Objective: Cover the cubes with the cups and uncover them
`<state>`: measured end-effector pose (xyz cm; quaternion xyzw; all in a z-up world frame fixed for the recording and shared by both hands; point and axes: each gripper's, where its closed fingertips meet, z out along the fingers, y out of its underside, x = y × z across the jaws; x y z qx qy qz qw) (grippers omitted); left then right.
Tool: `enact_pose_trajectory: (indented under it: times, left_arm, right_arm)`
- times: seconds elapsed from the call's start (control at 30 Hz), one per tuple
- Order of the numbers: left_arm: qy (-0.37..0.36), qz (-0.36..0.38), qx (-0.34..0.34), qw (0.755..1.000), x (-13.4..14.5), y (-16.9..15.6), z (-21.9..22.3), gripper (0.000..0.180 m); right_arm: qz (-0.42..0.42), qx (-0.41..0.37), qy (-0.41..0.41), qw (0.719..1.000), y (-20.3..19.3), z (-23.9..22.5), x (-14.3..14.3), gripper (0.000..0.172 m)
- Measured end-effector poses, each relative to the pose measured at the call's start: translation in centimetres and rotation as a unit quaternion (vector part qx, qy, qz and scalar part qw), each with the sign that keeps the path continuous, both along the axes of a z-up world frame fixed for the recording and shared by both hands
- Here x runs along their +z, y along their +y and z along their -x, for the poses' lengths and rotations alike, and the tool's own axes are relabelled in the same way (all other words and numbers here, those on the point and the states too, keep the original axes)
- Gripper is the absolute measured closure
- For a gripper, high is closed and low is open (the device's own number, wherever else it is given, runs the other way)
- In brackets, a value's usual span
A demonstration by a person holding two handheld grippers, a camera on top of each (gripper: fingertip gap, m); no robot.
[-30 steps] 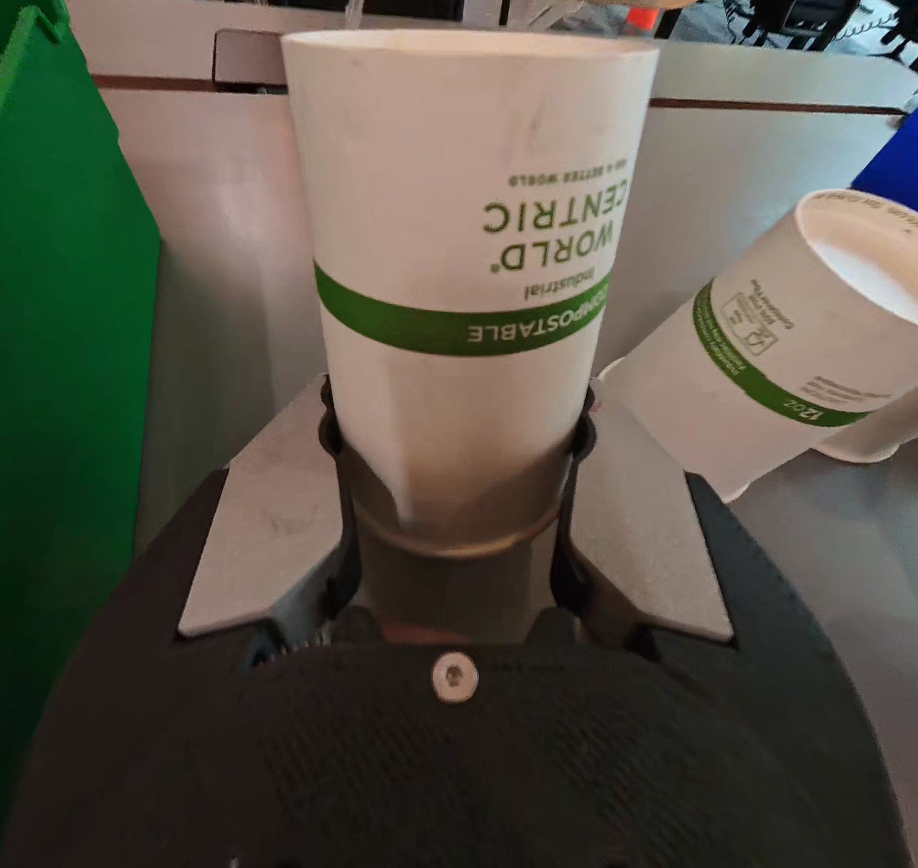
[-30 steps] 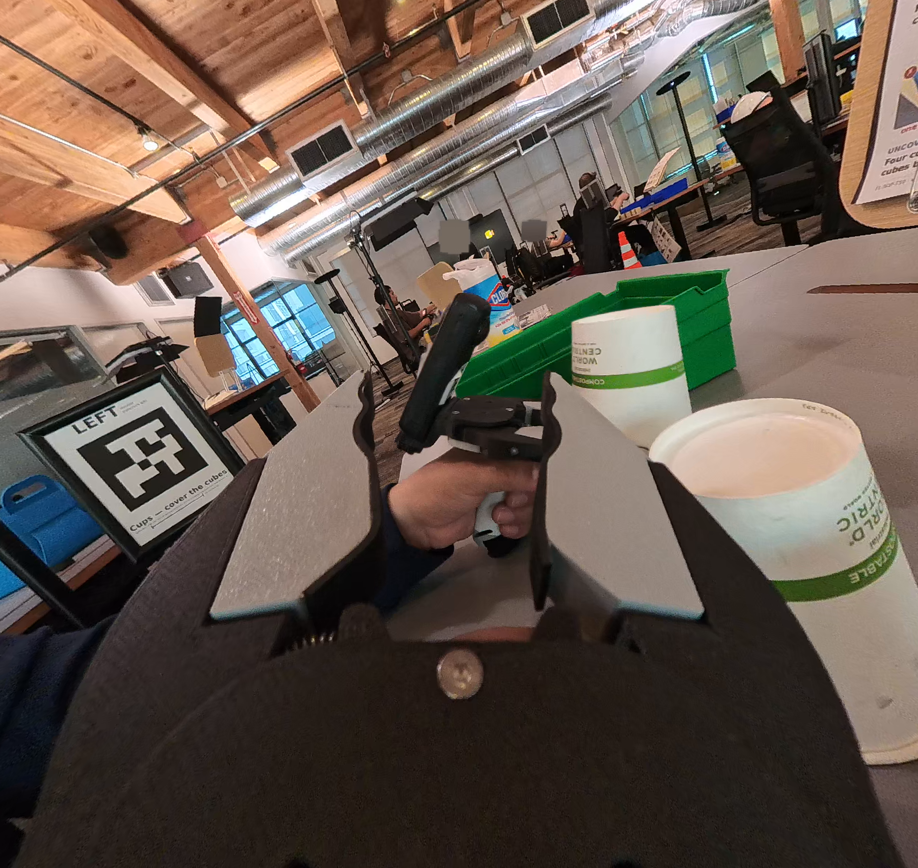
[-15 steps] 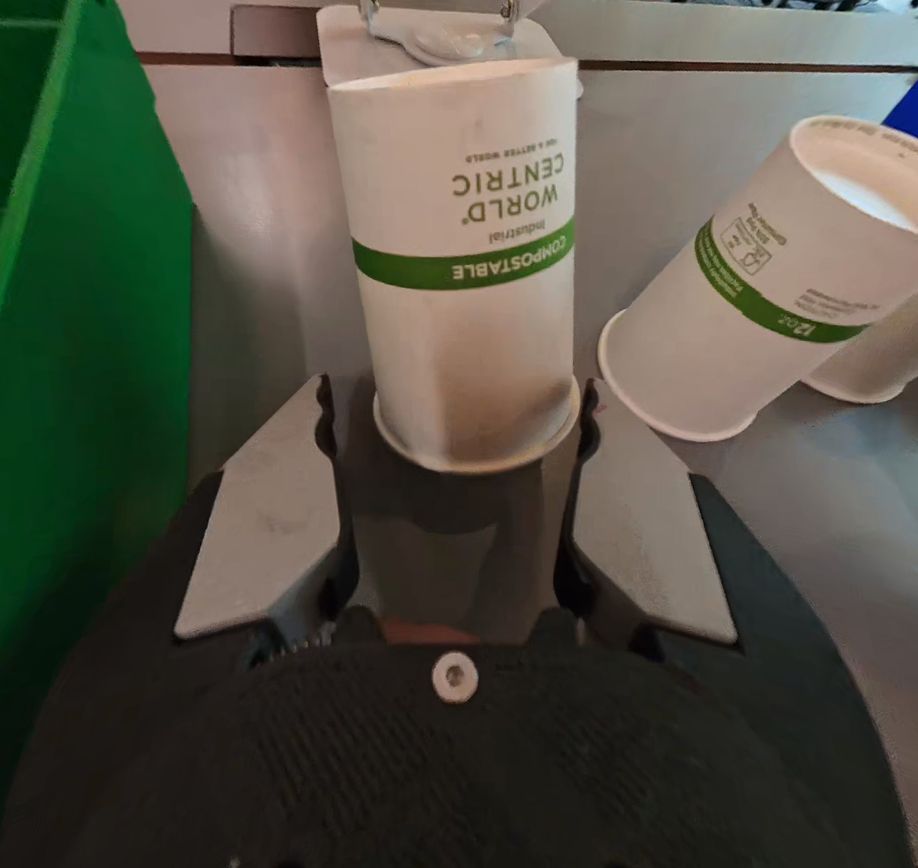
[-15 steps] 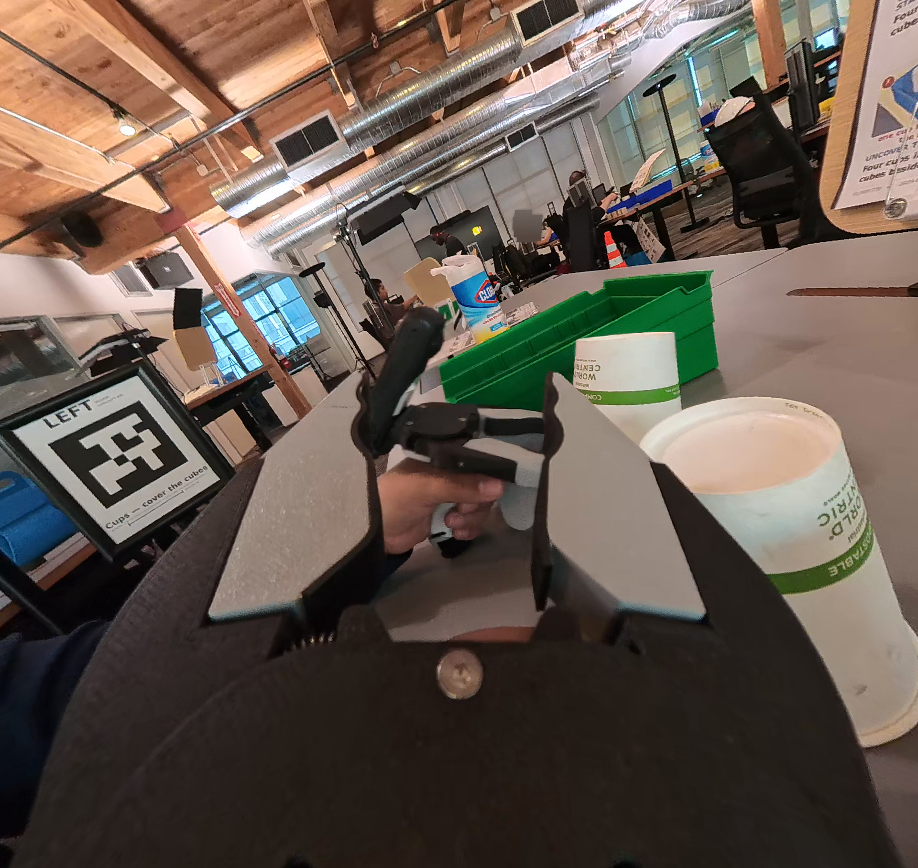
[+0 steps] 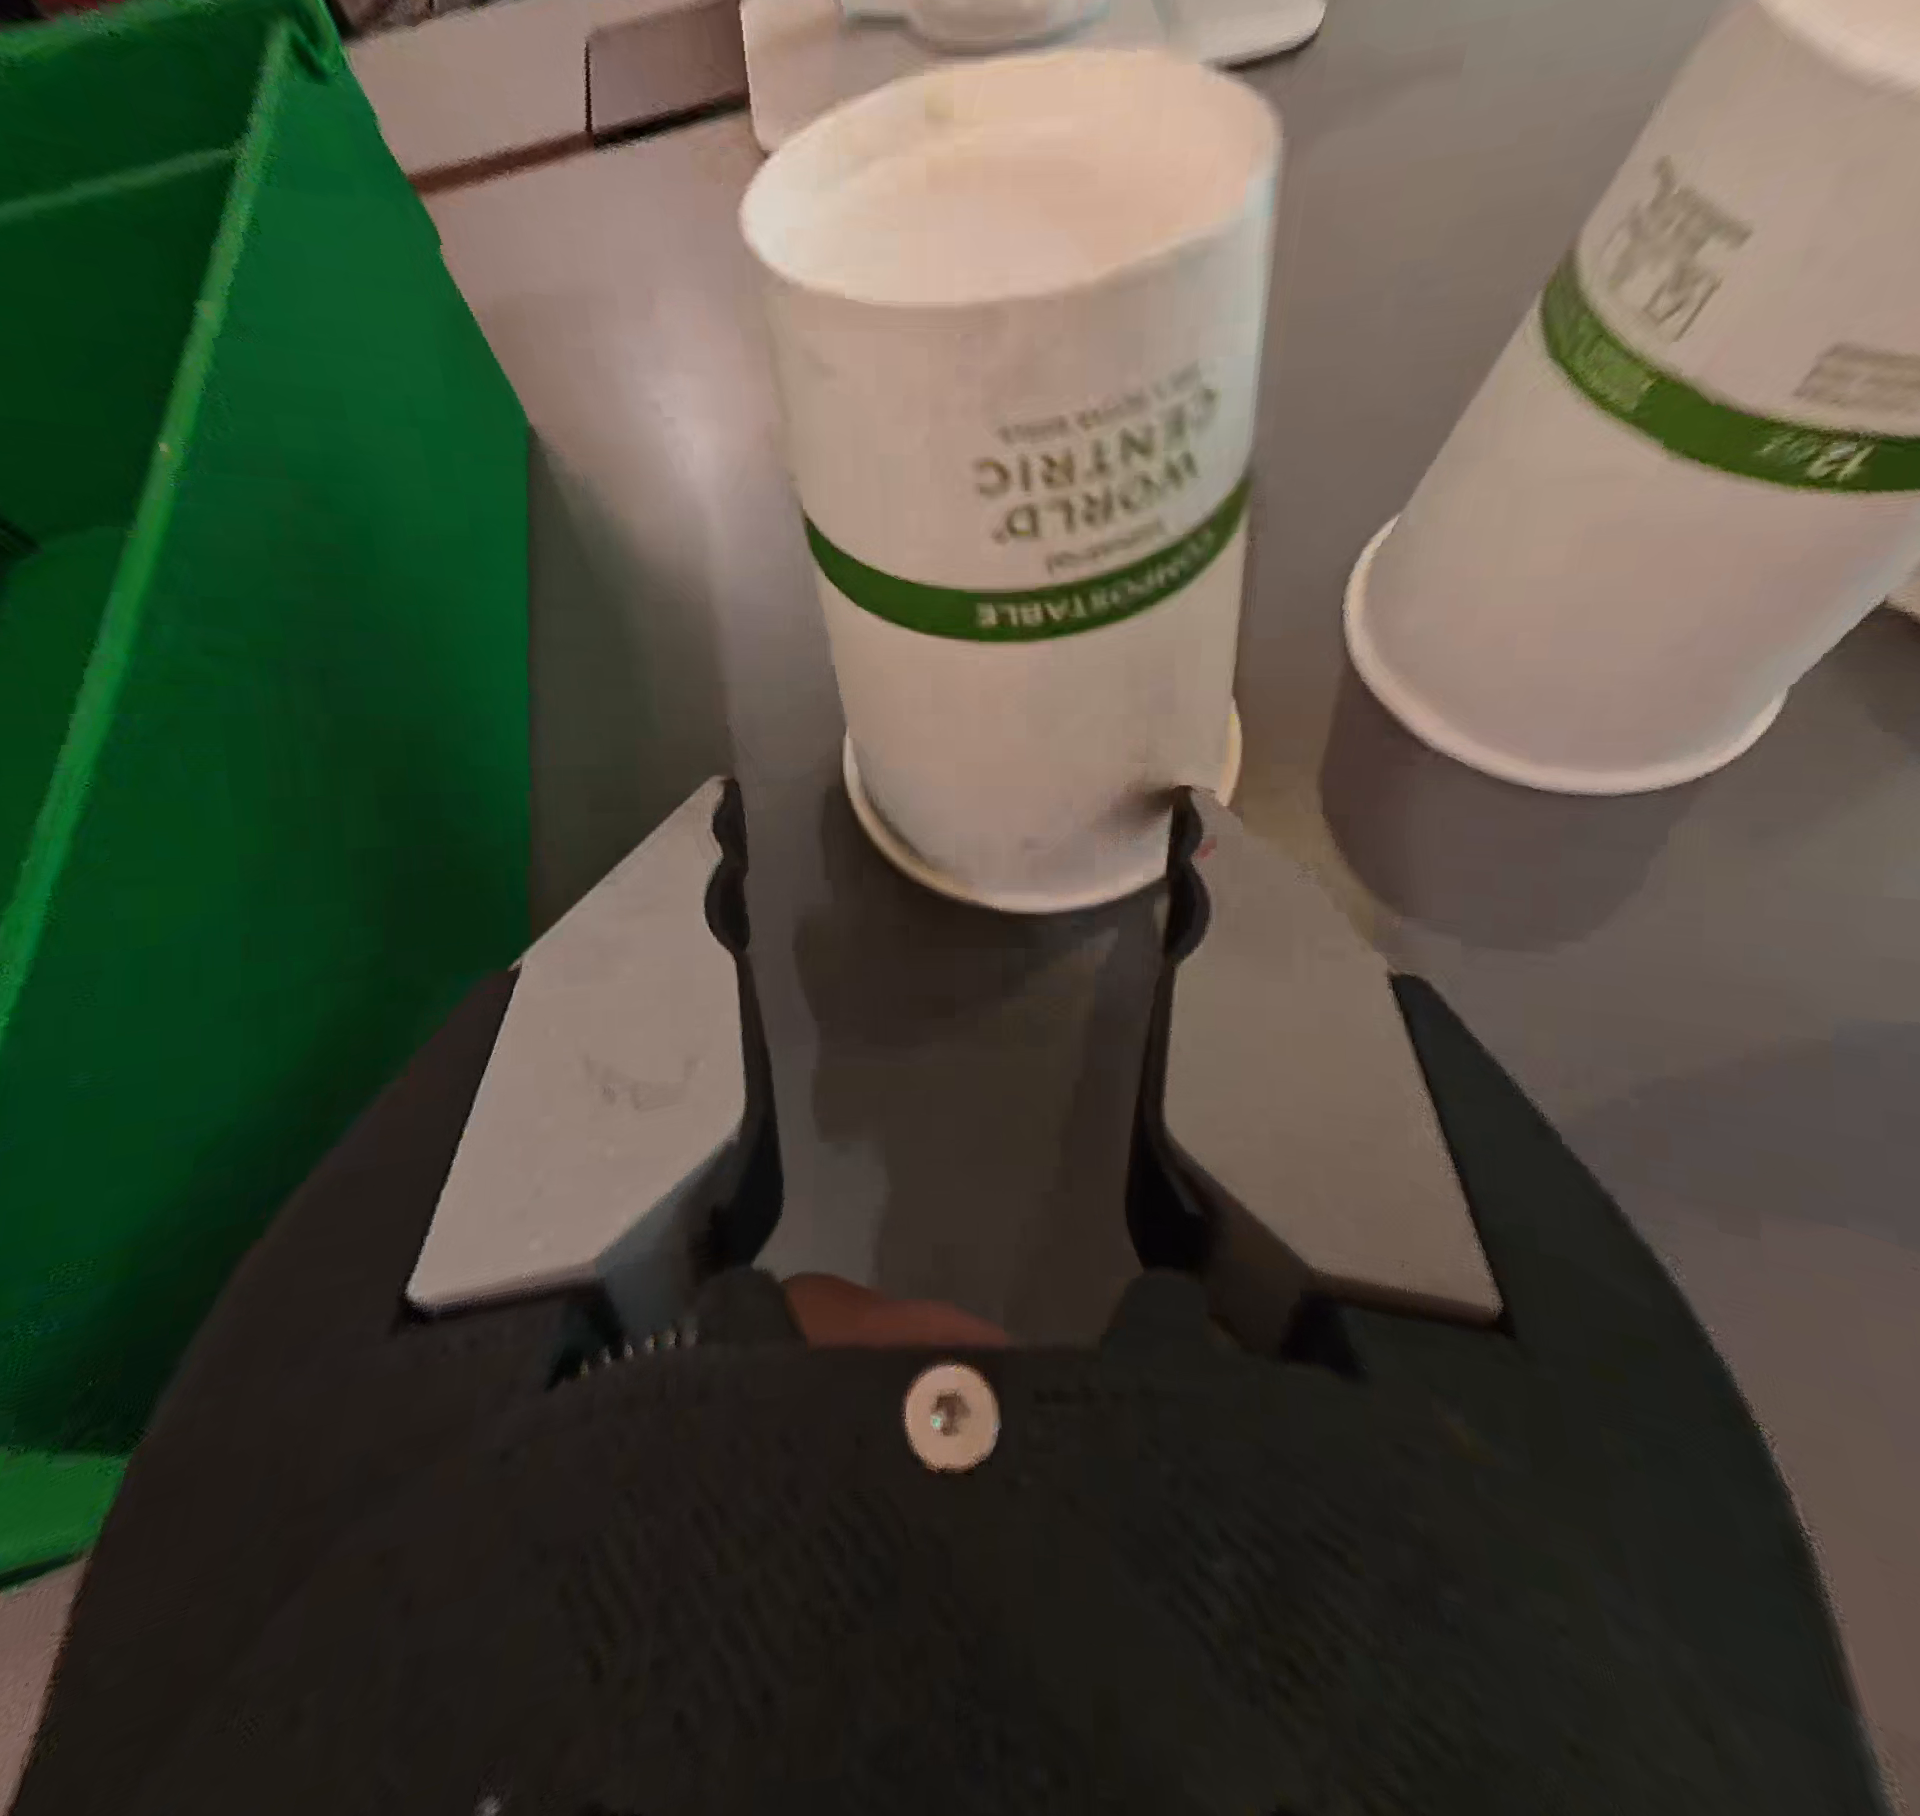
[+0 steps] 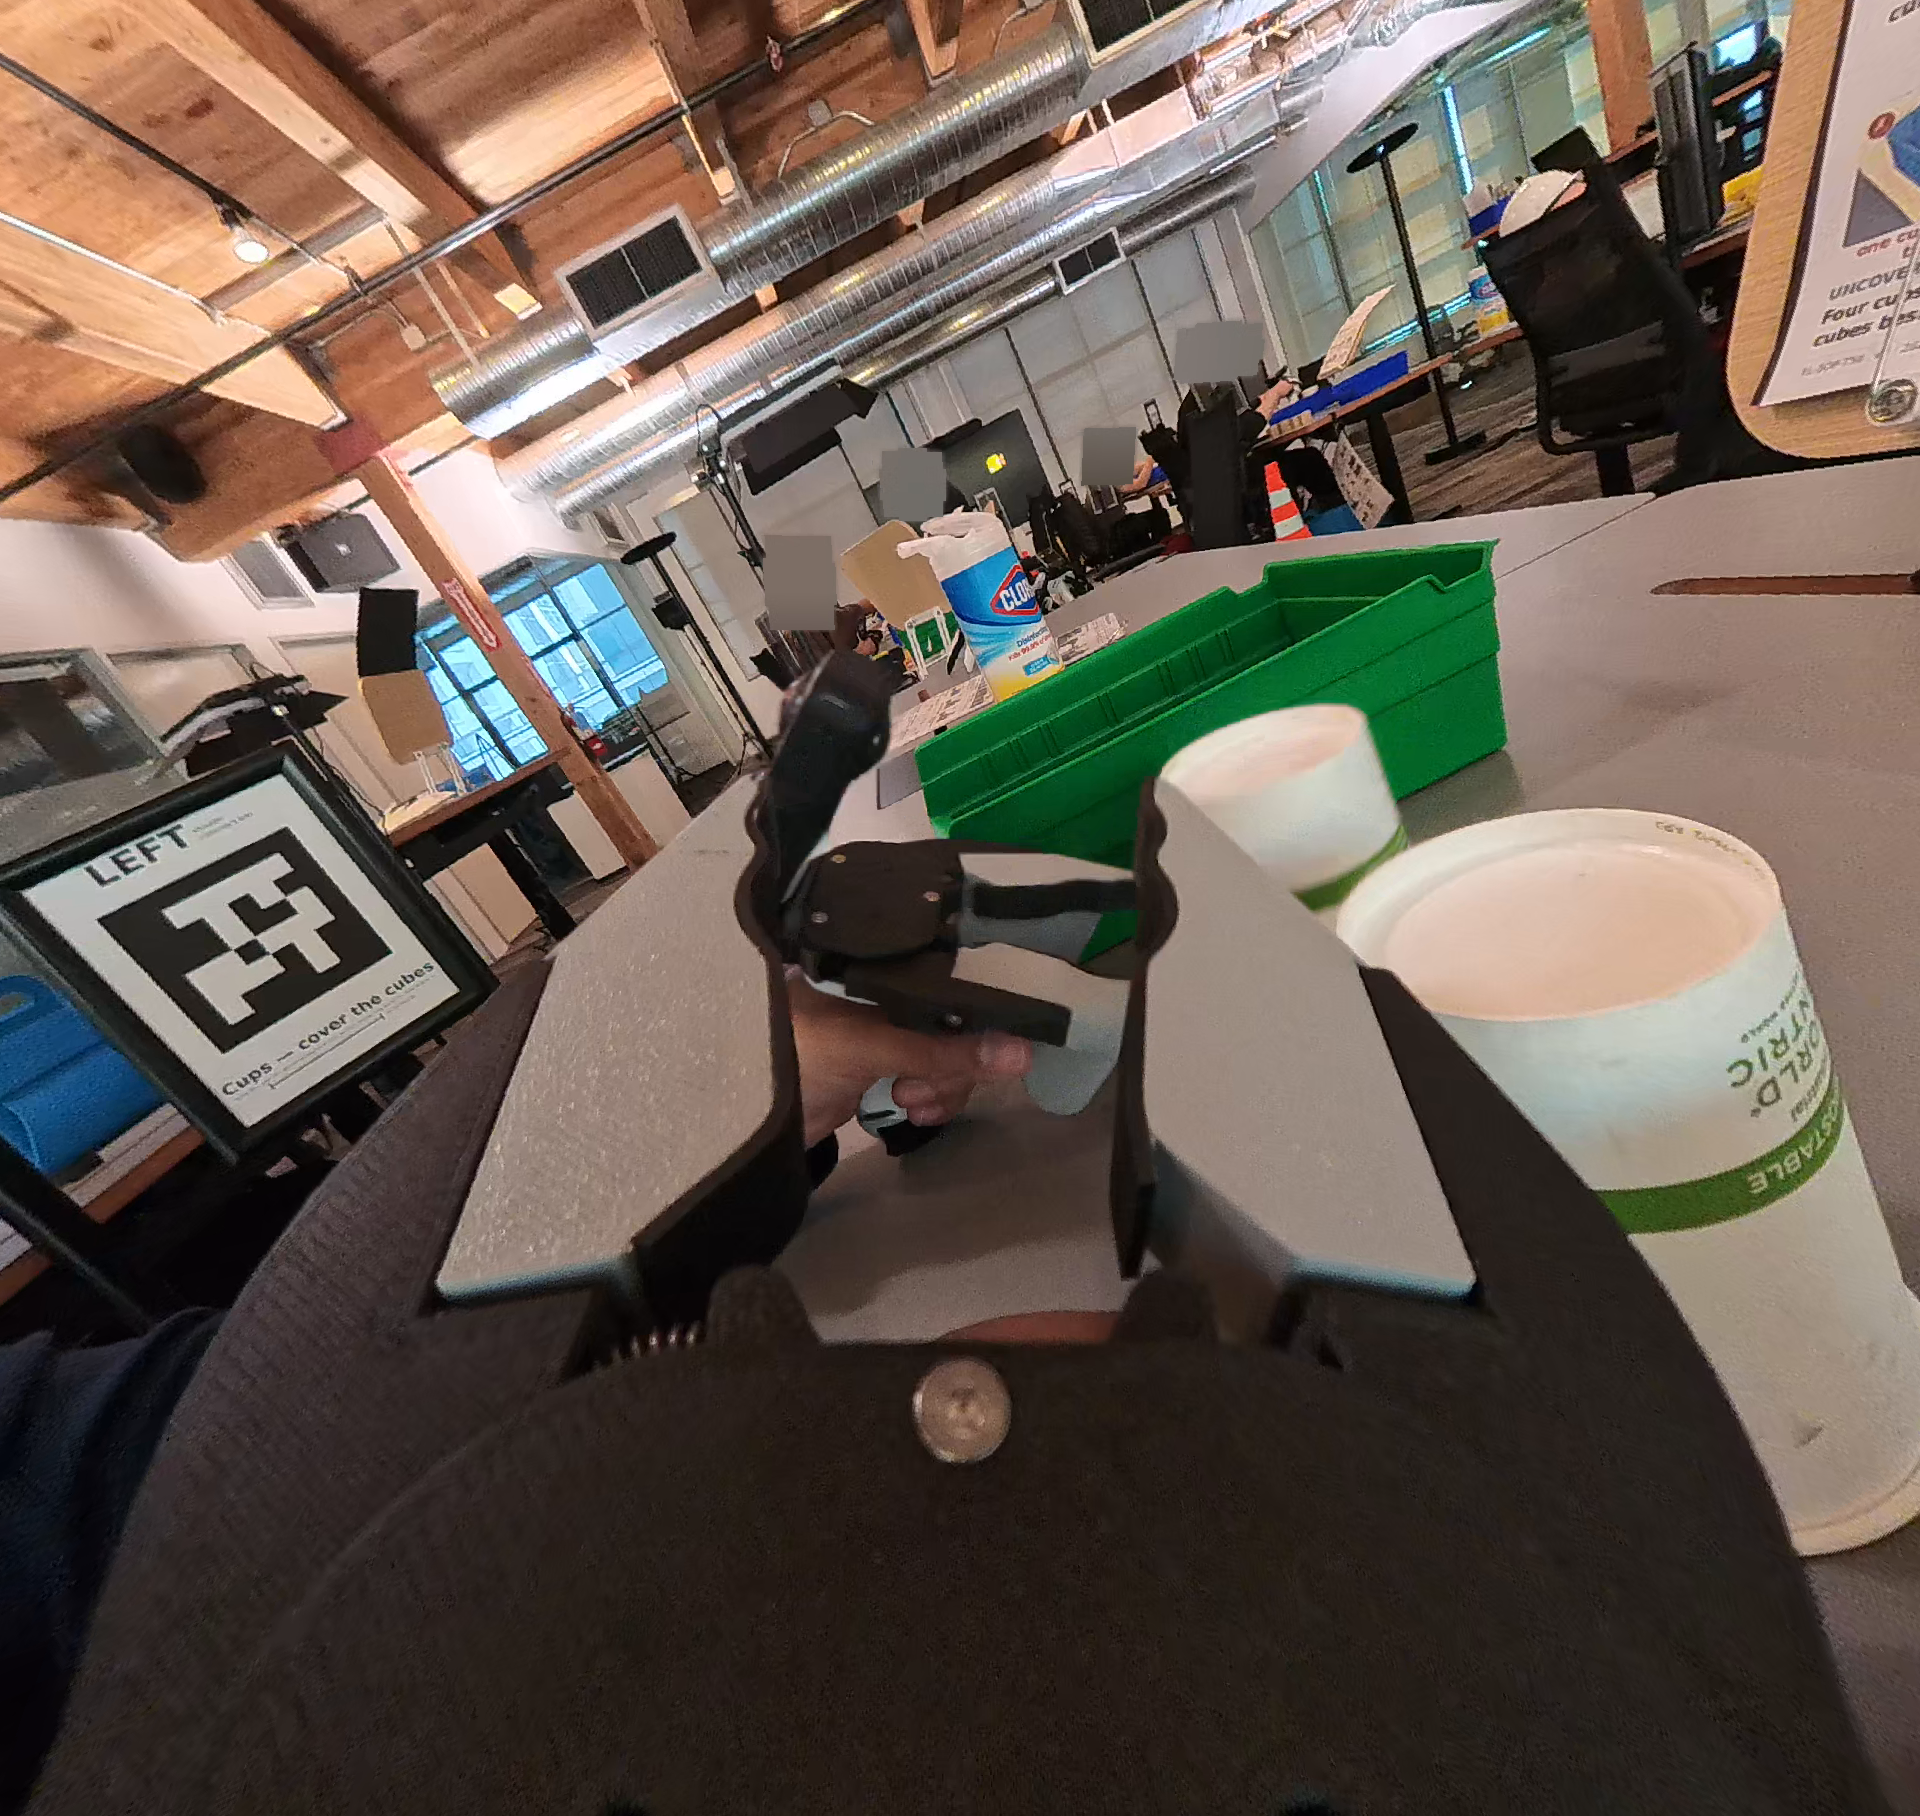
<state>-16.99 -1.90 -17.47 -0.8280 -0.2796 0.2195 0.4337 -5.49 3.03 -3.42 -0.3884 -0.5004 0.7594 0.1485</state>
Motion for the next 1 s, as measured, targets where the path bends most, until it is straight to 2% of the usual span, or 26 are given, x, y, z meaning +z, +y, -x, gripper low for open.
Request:
enact_pose_trajectory:
  times: [0.07, 0.23, 0.43, 0.53, 0.63, 0.73, 0.77, 0.87, 1.0]
  left_arm:
    - [-0.002, 0.021, 0.002, 1.0, -0.5, -0.3, -0.2, 0.101]
    - [0.018, -0.008, -0.01, 1.0, 1.3, -0.5, -1.5, 0.102]
    - [0.081, -0.061, -0.025, 0.995, 5.5, 0.3, -3.3, 0.103]
    - [0.137, -0.072, -0.013, 0.988, 7.9, 1.0, -2.5, 0.109]
    - [0.152, -0.066, -0.005, 0.986, 9.1, 1.8, -1.5, 0.109]
    - [0.152, -0.011, 0.013, 0.988, 8.0, 1.7, 0.3, 0.107]
    - [0.139, 0.002, 0.013, 0.99, 7.3, 1.7, 0.7, 0.1]
    - [0.104, -0.018, 0.019, 0.994, 6.3, 1.4, 1.2, 0.102]
    - [0.115, -0.036, 0.027, 0.992, 6.3, 0.5, -0.1, 0.103]
  right_arm:
    - [0.004, 0.001, 0.0, 1.0, 0.0, 0.0, 0.1, 0.106]
    - [0.002, 0.001, 0.002, 1.0, 0.0, -0.1, 0.1, 0.106]
    - [-0.002, 0.003, 0.001, 1.0, -0.2, -0.1, 0.0, 0.106]
    - [-0.005, 0.002, 0.0, 1.0, -0.3, -0.1, -0.1, 0.105]
    - [-0.005, -0.001, 0.0, 1.0, -0.2, -0.1, -0.1, 0.106]
    - [0.0, -0.001, 0.0, 1.0, 0.0, -0.1, 0.0, 0.106]
    - [0.001, 0.0, 0.0, 1.0, 0.0, -0.1, 0.0, 0.106]
    - [0.0, -0.003, 0.0, 1.0, 0.1, 0.0, 0.0, 0.106]
    - [0.003, -0.003, 0.003, 1.0, 0.3, -0.1, 0.1, 0.106]
